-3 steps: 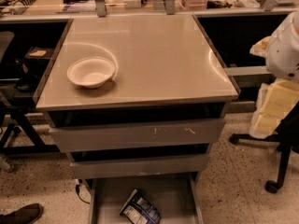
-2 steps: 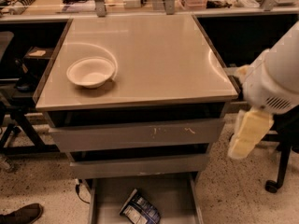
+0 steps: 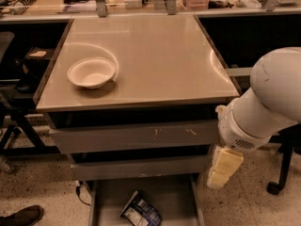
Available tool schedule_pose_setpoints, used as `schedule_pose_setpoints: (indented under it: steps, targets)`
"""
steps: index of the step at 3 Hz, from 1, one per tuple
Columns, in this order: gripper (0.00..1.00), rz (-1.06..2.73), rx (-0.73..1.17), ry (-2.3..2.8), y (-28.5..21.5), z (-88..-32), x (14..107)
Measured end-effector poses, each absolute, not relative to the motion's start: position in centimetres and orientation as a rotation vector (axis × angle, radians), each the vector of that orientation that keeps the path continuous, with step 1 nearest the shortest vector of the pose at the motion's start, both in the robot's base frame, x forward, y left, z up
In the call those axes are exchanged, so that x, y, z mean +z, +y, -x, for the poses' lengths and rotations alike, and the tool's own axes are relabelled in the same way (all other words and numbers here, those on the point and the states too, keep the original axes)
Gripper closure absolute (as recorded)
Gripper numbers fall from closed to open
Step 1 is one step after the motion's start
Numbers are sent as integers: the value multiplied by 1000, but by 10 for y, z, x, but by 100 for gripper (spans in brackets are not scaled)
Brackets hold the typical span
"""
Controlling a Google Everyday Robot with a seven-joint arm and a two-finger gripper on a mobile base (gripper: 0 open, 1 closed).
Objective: Pick blue chip bag from bottom drawer and place on counter
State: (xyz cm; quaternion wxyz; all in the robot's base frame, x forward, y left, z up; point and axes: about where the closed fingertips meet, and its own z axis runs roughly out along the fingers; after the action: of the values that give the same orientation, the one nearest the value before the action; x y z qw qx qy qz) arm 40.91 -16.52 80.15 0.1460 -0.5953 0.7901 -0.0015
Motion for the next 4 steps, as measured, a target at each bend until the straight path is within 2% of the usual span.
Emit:
schedule_pose_setpoints:
  steps: [1,3,4]
  targets:
    - [0,1712,68,2299,-161,-402,780]
    - [0,1655,333,2372,-127,-377,611]
    - [0,1661,331,2375,-128,-375,613]
